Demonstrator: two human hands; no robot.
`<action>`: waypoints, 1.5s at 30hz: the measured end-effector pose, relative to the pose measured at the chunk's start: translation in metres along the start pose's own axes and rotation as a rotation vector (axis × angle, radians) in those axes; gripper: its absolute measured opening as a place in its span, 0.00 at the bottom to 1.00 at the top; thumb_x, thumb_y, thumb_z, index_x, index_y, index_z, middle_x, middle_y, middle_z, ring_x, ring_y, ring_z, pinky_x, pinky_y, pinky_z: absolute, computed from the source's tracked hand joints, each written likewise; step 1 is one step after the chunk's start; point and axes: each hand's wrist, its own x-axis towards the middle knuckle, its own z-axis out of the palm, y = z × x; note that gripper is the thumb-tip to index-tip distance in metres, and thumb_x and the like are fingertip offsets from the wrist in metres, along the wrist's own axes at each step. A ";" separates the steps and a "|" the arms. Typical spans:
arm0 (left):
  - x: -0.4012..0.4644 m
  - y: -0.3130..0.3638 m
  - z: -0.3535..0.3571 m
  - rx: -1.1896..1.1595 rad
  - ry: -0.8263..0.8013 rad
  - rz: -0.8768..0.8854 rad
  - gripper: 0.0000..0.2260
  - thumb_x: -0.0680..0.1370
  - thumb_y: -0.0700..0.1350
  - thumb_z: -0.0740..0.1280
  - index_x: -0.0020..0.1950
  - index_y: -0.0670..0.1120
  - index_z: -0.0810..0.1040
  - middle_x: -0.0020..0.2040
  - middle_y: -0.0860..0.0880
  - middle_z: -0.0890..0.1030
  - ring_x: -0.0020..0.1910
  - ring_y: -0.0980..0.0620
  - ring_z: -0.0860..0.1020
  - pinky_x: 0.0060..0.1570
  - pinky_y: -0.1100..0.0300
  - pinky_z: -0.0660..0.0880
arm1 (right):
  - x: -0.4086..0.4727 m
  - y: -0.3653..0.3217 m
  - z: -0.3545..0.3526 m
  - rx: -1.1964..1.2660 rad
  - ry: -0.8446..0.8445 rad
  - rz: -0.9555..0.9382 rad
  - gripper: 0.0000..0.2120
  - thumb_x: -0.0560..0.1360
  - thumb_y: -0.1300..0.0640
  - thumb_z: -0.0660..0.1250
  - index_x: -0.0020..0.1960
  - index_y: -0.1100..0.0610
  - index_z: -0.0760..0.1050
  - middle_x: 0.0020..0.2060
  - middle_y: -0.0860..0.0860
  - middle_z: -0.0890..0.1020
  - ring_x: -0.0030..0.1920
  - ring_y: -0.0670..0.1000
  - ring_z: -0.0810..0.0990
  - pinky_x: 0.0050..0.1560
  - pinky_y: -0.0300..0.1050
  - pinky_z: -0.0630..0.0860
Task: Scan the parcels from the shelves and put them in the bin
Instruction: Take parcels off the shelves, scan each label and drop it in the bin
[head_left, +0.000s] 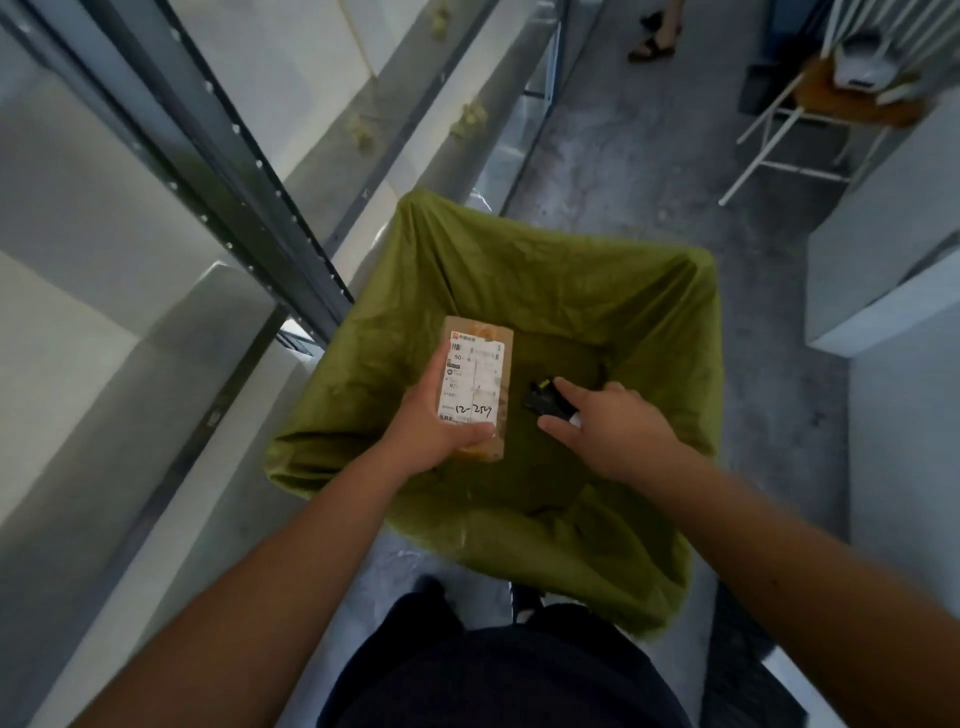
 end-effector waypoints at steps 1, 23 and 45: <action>0.007 -0.004 0.000 0.008 -0.009 -0.023 0.59 0.63 0.56 0.85 0.81 0.71 0.48 0.78 0.59 0.68 0.76 0.53 0.68 0.73 0.42 0.72 | 0.004 -0.002 0.003 0.009 -0.014 0.011 0.36 0.78 0.26 0.51 0.82 0.39 0.53 0.66 0.59 0.74 0.63 0.61 0.76 0.60 0.58 0.78; 0.161 -0.082 0.029 0.061 -0.436 -0.204 0.58 0.67 0.47 0.85 0.85 0.59 0.49 0.80 0.53 0.66 0.80 0.48 0.64 0.78 0.40 0.63 | 0.056 -0.031 0.042 0.202 -0.146 0.522 0.34 0.80 0.29 0.56 0.81 0.41 0.58 0.68 0.60 0.75 0.64 0.63 0.76 0.62 0.63 0.77; 0.318 -0.130 0.100 0.620 -0.696 -0.010 0.56 0.69 0.49 0.84 0.86 0.52 0.50 0.83 0.46 0.61 0.81 0.45 0.62 0.80 0.50 0.60 | 0.172 0.009 0.090 -0.030 -0.292 0.326 0.34 0.81 0.30 0.55 0.81 0.46 0.60 0.67 0.63 0.73 0.63 0.65 0.74 0.58 0.60 0.74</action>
